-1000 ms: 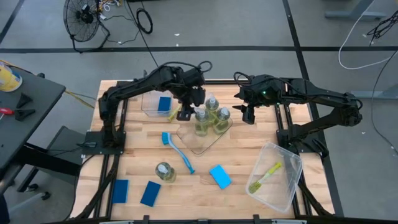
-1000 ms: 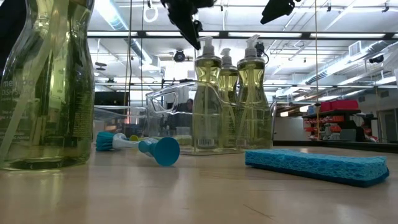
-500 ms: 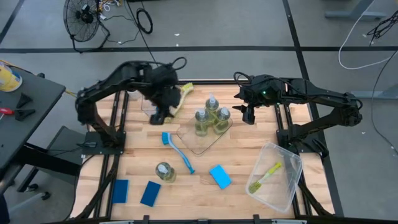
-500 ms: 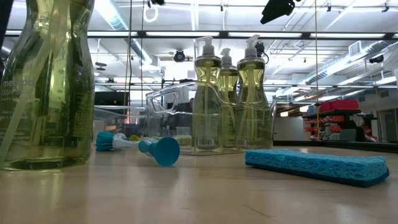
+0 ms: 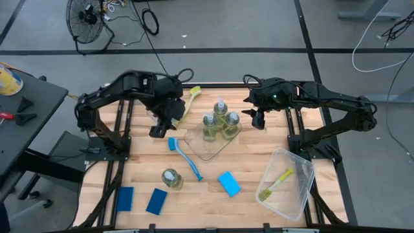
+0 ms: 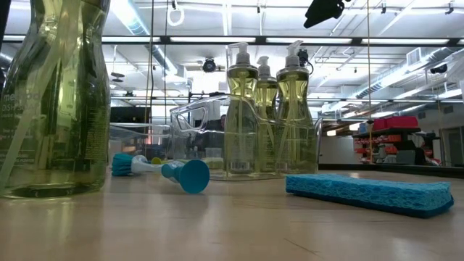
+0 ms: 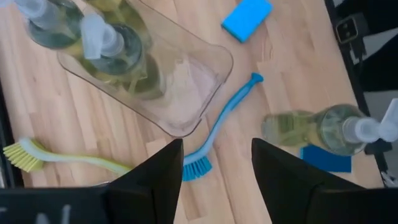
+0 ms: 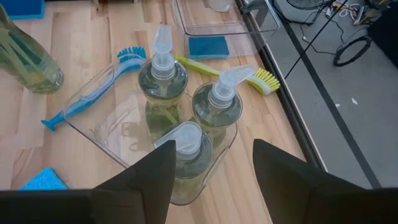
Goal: Pick & Place Kitchen Sink Supplies
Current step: Put the dishwashing liquid bottle into the bottom transparent bin
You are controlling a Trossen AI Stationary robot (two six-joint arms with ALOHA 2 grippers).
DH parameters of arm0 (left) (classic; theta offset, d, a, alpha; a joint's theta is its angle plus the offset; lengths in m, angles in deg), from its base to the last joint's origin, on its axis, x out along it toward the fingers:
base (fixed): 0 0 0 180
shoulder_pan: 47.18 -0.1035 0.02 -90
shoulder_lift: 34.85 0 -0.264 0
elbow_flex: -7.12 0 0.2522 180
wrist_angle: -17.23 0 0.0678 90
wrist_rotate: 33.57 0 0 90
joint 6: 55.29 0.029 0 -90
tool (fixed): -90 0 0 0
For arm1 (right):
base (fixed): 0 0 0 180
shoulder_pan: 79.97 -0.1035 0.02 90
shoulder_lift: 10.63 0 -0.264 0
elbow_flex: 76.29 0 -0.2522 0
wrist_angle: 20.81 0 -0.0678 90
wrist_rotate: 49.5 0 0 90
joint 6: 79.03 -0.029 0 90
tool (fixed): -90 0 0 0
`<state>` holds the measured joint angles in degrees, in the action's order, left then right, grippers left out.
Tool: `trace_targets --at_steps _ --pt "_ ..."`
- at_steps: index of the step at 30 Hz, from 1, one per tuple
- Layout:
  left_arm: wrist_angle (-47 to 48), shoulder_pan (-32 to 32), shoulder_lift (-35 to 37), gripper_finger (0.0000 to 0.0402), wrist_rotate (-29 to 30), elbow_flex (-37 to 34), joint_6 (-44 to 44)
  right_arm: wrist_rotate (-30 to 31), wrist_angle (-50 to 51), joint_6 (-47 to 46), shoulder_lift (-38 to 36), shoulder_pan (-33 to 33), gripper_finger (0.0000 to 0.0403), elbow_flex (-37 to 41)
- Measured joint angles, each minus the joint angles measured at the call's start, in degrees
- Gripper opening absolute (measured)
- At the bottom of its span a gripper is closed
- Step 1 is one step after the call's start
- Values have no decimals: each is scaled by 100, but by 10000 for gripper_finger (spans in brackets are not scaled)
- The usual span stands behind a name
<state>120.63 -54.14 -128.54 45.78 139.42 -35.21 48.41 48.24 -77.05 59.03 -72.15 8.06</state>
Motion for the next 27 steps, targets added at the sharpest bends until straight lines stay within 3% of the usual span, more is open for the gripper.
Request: trace_targets --at_steps 6,11,15,20,27 --pt "32 7 9 190 -164 -537 -15 -20 -2 -163 0 2 214 0" --pt "37 11 9 190 -345 -884 56 -609 173 -52 0 0 214 0" --pt "35 0 9 190 -262 -906 203 -638 297 726 37 88 214 0" --pt "31 2 57 190 -258 -915 179 -861 285 363 257 621 214 0" --pt "37 12 323 190 -260 -906 75 -969 445 757 570 969 214 0"
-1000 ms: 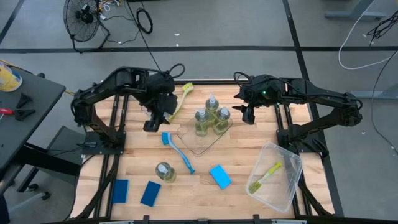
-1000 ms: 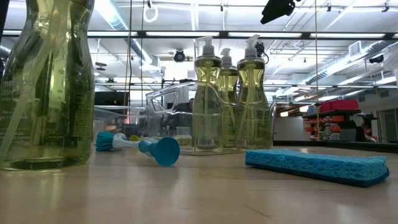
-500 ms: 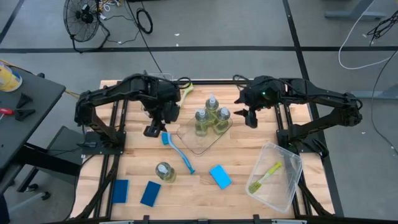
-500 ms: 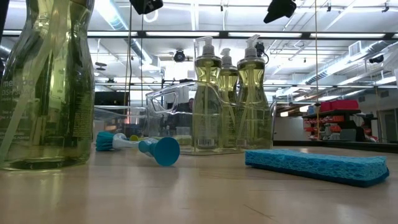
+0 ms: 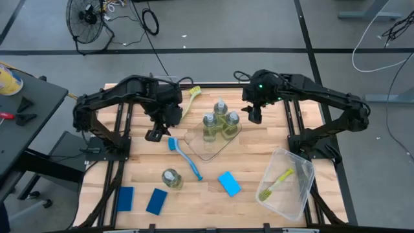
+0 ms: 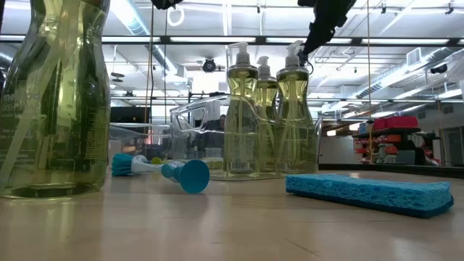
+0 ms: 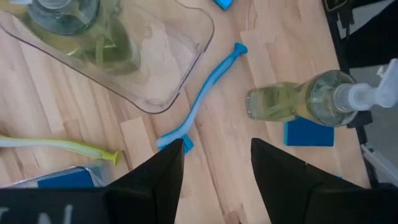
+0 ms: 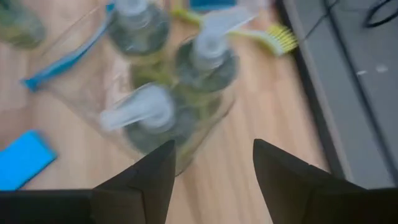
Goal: Pick & Place Kitchen Sink Supplies
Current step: Put the dishwashing liquid bottle into the bottom transparent bin
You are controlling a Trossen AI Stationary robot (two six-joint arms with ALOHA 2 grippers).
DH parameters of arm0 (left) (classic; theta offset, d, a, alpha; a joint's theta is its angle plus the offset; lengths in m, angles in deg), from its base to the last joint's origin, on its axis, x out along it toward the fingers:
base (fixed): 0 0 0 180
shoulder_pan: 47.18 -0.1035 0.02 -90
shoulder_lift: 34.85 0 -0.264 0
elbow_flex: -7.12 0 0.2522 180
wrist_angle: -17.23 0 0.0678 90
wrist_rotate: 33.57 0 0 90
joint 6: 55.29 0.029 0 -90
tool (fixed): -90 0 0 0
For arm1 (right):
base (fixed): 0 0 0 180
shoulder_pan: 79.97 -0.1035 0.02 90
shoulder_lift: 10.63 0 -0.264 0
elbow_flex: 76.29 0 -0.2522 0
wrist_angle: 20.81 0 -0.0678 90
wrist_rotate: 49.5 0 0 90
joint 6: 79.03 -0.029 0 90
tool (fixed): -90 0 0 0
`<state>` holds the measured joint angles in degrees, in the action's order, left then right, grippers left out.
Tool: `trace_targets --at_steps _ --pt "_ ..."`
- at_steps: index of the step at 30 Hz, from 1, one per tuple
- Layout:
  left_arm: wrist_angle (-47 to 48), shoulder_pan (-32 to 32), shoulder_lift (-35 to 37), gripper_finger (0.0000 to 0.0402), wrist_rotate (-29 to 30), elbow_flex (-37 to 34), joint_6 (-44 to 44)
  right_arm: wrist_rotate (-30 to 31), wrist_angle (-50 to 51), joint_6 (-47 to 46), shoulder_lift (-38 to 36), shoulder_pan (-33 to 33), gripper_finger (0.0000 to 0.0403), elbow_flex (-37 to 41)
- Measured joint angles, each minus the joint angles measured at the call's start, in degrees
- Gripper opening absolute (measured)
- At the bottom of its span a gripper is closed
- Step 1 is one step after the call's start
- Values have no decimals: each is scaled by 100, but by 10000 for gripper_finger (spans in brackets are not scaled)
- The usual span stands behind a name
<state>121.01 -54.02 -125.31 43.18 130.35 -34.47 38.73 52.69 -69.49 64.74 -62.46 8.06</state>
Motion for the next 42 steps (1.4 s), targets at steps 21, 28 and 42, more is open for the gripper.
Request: trace_targets --at_steps 21,28,42 --pt "-14 1938 362 190 -88 4 368 539 385 -1596 -28 -1532 214 0" --pt "-296 2489 225 215 204 4 528 723 382 -1687 -28 -1776 214 0" --pt "-628 3086 -446 275 315 -189 -859 843 452 -1813 -28 -2303 214 2"
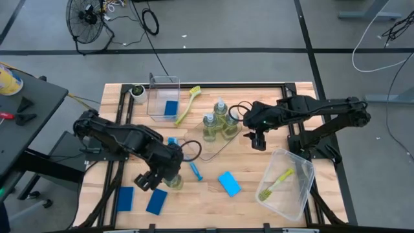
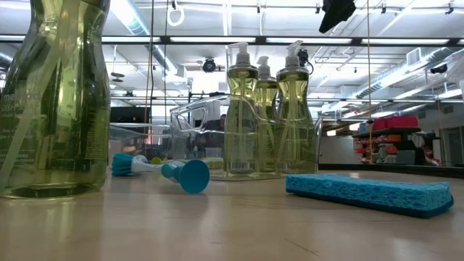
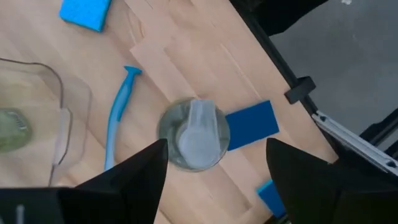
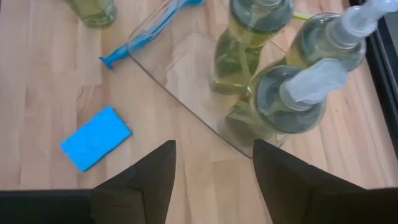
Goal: Pick & Place Kitchen Sink Supplies
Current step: Put the dishwashing liquid bottle into the bottom transparent bin
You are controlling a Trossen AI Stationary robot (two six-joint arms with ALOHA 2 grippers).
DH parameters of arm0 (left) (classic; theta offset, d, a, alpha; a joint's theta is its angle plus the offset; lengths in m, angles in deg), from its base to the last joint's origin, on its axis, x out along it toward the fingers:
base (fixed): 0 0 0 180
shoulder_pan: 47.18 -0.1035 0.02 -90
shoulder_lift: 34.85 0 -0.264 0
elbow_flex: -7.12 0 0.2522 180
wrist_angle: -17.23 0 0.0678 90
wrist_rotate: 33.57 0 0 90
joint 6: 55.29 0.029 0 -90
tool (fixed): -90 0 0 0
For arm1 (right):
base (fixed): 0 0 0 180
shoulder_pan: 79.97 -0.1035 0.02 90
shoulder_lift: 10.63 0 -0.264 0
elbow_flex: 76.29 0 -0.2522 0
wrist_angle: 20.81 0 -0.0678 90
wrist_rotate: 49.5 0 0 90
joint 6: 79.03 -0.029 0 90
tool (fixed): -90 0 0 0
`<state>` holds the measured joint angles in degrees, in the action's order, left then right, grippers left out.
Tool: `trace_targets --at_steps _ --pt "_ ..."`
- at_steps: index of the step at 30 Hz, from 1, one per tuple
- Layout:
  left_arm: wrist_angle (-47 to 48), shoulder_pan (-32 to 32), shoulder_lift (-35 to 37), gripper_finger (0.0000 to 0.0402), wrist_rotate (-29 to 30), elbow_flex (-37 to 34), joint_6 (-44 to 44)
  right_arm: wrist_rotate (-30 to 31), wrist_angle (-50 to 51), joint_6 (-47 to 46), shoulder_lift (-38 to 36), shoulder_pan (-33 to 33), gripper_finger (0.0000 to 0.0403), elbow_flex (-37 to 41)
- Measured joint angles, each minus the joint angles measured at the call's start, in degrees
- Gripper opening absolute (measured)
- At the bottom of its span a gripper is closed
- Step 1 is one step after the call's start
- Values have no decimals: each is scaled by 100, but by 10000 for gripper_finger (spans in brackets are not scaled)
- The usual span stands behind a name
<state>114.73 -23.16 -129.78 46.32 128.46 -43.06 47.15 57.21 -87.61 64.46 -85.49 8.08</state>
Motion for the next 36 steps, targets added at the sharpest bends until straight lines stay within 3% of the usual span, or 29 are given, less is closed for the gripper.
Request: trace_targets --at_steps 7,23,36 --pt "-56 60 -154 263 461 1 -202 -1 18 2 0 -248 214 0" --pt "176 57 -654 256 494 -12 -422 69 -240 -448 2 -718 214 2" --pt "218 54 -661 137 292 -12 -454 345 -333 -447 2 -810 214 2"
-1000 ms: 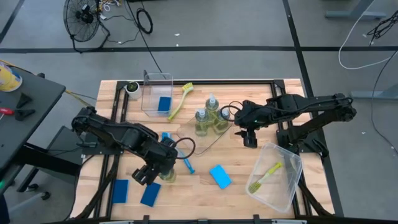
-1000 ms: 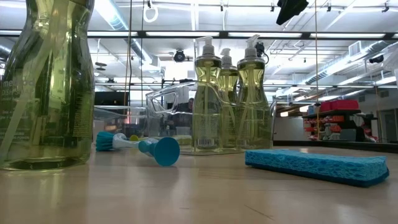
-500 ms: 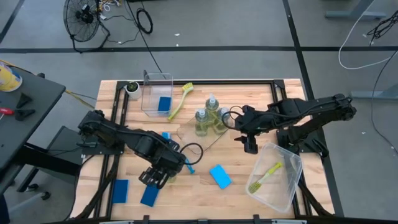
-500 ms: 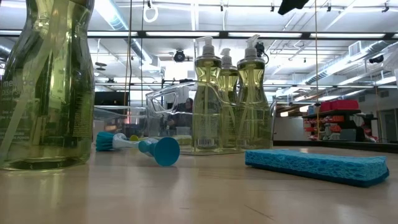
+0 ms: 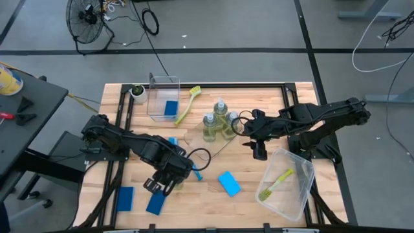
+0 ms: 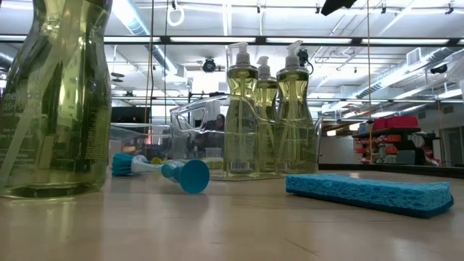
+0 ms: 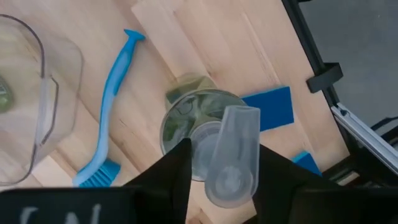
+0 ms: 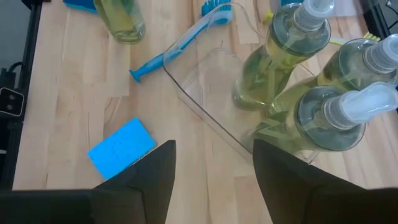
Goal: Pick & Place Kitchen Sink Supplies
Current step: Put the dishwashing liquid bottle into the bottom transparent bin
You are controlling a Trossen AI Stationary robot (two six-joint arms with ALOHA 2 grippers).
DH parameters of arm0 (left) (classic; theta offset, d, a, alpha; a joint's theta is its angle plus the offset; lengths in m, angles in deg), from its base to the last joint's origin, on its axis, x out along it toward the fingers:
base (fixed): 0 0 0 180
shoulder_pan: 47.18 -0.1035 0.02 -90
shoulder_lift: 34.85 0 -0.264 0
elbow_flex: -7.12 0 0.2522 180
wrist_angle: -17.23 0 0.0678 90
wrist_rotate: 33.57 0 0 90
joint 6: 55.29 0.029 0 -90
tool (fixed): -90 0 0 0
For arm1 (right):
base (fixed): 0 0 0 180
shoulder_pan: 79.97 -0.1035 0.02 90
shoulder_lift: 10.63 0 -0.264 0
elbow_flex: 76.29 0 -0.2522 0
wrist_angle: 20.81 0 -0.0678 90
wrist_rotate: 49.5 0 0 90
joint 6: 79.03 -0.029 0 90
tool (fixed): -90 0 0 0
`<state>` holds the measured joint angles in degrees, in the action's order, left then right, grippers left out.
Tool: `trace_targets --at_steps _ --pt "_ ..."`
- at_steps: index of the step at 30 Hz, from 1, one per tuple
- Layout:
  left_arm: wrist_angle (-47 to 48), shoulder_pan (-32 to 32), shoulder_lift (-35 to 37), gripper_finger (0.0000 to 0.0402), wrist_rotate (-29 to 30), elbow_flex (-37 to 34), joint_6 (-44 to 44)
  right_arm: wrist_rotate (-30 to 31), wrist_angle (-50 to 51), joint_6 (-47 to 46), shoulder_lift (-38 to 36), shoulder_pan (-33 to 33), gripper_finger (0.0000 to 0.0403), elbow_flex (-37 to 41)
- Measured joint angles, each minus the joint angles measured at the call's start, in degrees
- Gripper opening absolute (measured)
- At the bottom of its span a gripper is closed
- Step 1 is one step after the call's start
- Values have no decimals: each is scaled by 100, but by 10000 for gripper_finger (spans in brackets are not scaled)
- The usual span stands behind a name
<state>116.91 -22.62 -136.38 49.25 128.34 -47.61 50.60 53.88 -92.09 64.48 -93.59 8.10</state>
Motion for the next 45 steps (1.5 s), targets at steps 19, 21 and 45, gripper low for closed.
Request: trace_targets --at_steps 19,21,45 --pt "16 0 2 120 -20 45 -149 149 -231 21 0 2 214 0" --pt "104 0 -11 119 -54 147 -147 149 -235 13 0 0 214 0" --pt "421 -701 116 119 527 2033 -255 146 -692 23 0 0 214 0"
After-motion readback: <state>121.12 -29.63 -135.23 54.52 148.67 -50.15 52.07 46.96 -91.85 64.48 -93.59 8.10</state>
